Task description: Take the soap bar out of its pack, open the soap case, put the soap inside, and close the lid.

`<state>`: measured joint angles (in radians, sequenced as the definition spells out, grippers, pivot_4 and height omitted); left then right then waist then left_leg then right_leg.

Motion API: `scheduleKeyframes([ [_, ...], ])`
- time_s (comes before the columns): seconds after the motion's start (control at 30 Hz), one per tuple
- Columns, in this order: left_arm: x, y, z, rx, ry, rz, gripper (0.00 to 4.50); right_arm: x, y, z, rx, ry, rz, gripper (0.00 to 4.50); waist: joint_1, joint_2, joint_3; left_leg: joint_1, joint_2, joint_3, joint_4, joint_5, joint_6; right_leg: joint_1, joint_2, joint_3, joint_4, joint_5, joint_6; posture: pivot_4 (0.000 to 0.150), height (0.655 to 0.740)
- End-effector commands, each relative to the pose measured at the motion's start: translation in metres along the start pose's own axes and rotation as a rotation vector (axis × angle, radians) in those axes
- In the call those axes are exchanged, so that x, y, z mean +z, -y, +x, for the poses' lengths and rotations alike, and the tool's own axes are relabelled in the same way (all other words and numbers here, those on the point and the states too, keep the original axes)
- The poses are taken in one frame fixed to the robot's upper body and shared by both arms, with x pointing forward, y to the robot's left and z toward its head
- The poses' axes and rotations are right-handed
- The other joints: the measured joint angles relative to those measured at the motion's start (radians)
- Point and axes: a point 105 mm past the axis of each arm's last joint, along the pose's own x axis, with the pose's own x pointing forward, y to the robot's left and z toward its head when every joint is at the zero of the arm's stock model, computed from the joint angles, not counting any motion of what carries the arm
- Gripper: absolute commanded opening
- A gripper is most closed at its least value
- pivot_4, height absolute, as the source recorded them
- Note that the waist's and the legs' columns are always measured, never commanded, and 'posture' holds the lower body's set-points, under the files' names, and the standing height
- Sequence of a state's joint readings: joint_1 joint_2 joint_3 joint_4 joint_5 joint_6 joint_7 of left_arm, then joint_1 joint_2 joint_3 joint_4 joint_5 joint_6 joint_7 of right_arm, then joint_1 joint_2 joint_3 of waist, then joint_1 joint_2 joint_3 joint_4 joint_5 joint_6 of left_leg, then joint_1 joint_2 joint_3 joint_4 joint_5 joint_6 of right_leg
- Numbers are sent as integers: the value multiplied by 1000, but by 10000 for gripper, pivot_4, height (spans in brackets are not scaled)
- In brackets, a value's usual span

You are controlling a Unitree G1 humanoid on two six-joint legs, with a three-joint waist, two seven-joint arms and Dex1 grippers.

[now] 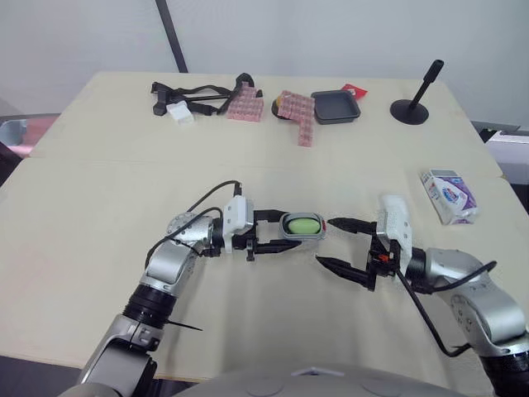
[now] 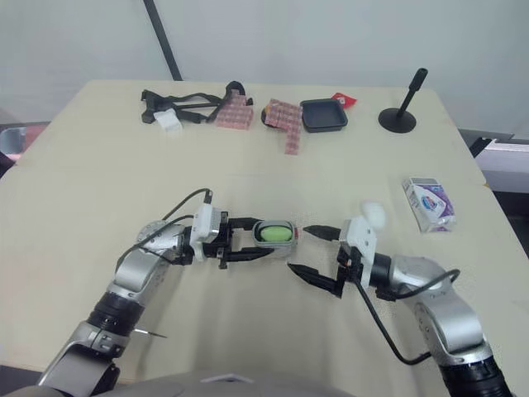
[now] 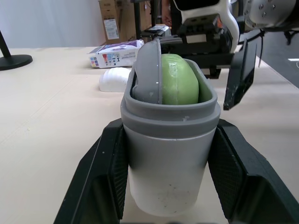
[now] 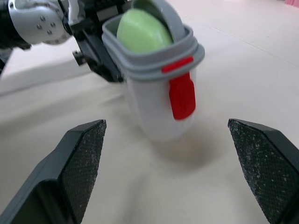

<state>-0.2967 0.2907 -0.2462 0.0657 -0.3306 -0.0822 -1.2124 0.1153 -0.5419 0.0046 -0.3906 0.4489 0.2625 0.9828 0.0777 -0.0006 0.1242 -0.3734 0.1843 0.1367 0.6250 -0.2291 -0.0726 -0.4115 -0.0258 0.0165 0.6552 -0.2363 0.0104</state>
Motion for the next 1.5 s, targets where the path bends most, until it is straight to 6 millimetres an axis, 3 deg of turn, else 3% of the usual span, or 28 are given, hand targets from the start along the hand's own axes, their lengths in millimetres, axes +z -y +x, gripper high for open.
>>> scheduleKeyframes([
  [0.03,4,-3,-4,19,22,31,18980,0,-2,-2,1,32,-74,44821,-5,0,0,0,0,0,0,0,0,0,0,0,0,0,0,1500,7400],
  [0.3,2,-3,-1,-5,12,13,18980,-10,-1,-5,-11,17,-124,44821,-6,0,0,0,0,0,0,0,2,0,0,0,0,0,0,1500,7400],
  [0.97,-5,2,-10,-56,-11,-84,18980,-4,6,-7,-58,25,-143,44821,-9,0,0,0,0,0,0,0,3,0,0,0,0,0,0,1500,7400],
  [1.5,-22,0,-19,-55,-53,-16,18980,2,7,-7,-82,30,-134,44821,-11,0,-1,1,-1,0,0,0,4,1,-1,0,0,0,0,1500,7400],
])
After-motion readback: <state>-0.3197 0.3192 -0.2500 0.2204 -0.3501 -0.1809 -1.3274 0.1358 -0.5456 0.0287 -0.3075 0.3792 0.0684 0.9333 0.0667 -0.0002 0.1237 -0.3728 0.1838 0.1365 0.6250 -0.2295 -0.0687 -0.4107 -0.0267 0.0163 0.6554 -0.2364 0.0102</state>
